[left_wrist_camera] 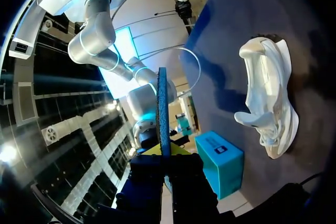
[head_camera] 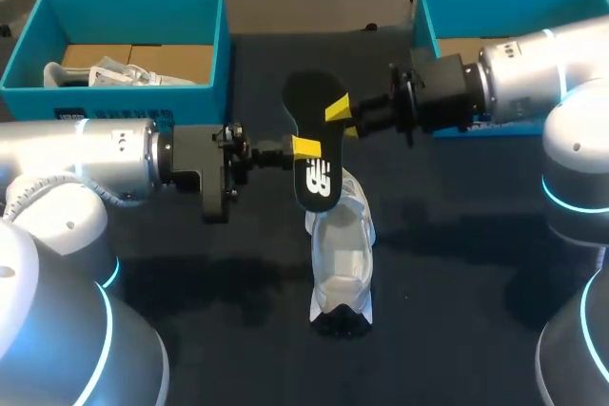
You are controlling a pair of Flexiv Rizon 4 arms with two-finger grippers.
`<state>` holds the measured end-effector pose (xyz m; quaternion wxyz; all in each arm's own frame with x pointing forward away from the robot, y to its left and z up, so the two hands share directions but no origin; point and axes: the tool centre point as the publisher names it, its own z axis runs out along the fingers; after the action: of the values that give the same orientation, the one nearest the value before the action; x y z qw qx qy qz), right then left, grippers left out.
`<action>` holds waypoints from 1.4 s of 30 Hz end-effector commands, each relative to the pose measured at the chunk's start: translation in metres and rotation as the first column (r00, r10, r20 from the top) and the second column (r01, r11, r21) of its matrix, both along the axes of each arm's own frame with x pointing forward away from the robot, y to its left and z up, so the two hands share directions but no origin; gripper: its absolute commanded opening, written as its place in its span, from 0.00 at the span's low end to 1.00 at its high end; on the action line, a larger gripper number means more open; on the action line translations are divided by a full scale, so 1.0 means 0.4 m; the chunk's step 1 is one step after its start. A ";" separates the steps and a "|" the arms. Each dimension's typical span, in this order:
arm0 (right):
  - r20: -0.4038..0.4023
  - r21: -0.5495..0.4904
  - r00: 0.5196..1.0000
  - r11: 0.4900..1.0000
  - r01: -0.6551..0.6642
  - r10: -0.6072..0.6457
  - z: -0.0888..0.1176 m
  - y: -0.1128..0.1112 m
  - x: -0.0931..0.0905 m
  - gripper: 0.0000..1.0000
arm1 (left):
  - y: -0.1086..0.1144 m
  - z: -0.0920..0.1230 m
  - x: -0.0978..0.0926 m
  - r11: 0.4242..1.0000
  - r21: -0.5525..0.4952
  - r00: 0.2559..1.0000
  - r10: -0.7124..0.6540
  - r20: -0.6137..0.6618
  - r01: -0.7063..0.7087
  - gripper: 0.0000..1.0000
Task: Take the shoe out of the shoebox, open the shoe tongue, remove and reinsert the insole, then place the shoe into the shoebox
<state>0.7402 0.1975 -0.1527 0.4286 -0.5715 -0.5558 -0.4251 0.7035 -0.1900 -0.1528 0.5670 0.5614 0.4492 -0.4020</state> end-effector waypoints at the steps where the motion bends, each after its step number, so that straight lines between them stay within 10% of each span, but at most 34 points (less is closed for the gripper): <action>1: 0.001 -0.003 1.000 1.000 -0.003 0.003 0.001 0.012 0.003 0.22 | 0.000 -0.001 -0.003 1.000 -0.001 1.000 0.003 0.002 -0.003 0.00; 26: 0.030 0.008 0.999 1.000 -0.019 0.019 0.021 0.020 -0.004 0.00 | 0.001 0.000 -0.005 1.000 -0.002 1.000 -0.005 -0.010 0.005 0.00; 28: 0.029 0.010 0.999 1.000 -0.020 0.019 0.019 0.020 -0.004 0.00 | 0.003 0.003 -0.007 1.000 -0.003 1.000 -0.007 -0.019 0.007 0.53; 29: 0.030 0.011 0.999 1.000 -0.020 0.020 0.016 0.019 -0.004 0.00 | 0.008 0.007 -0.008 1.000 -0.004 1.000 -0.009 -0.023 0.009 1.00; 42: 0.044 0.007 0.999 1.000 -0.023 0.023 -0.014 0.014 -0.010 0.00 | 0.145 0.030 -0.011 0.992 0.121 0.992 -0.010 -0.123 0.025 1.00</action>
<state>0.7368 0.2011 -0.1553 0.4238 -0.5532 -0.5708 -0.4343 0.7047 -0.1608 -0.1532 0.5219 0.5567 0.4895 -0.4220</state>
